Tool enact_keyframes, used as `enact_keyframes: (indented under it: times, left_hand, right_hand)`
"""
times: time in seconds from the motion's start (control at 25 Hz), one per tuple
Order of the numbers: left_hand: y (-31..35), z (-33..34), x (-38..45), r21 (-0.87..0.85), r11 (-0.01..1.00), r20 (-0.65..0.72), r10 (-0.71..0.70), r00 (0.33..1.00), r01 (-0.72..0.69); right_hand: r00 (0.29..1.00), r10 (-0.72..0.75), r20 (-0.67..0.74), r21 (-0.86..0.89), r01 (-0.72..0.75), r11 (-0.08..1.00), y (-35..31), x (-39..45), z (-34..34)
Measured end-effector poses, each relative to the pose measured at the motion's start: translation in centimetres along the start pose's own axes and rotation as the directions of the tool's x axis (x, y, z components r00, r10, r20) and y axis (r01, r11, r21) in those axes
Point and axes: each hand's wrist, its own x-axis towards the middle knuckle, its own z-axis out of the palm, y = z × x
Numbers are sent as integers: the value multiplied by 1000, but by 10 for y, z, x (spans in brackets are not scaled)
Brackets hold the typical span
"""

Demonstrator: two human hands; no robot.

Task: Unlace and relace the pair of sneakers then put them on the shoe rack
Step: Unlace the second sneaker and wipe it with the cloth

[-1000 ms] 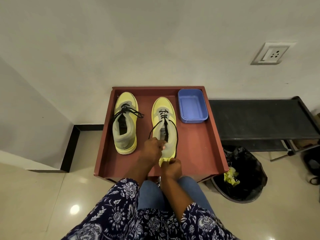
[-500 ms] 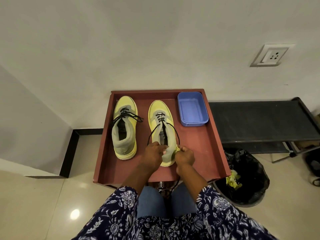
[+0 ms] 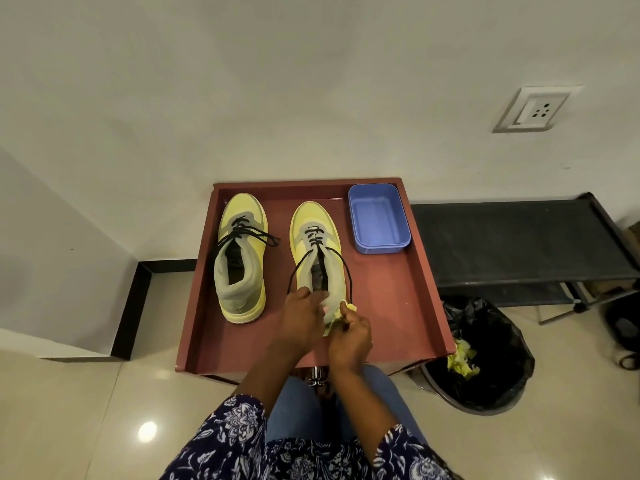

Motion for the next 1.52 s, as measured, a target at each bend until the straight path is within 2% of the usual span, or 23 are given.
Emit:
enact_keyframes:
  times: [0.12, 0.28, 0.56, 0.68, 0.92, 1.08, 1.32, 1.52]
  left_hand:
    - [0, 5, -3, -29, 999, -55, -26, 998, 24]
    - [-1, 4, -1, -4, 1000, -36, 10, 999, -10]
    - [-3, 4, 1, -21, 998, -68, 51, 996, -53]
    - [-2, 3, 0, -34, 999, -101, 31, 994, -34]
    - [2, 3, -3, 2, 1000, -108, 22, 994, -21]
    - [2, 2, -5, -3, 1000, -104, 25, 994, -25]
    - [0, 0, -3, -21, 999, -78, 30, 996, -32]
    - [-5, 4, -2, 3, 1000, -101, 27, 994, -27]
  right_hand:
    - [1000, 9, 2, 29, -9, 1000, -2, 4, -2]
    - [999, -21, 26, 31, 20, 999, -19, 30, -3]
    - [954, -205, 217, -121, 234, 965, -52, 65, -4]
    - [939, -265, 218, -148, 300, 942, -43, 58, -9]
    - [965, -249, 87, -14, 251, 968, -5, 22, -13]
    - [982, -159, 105, 57, 154, 986, 6, 14, -14]
    - [973, -179, 147, -50, 188, 981, -20, 45, -14]
    - [963, -223, 151, -54, 233, 971, -20, 37, -13]
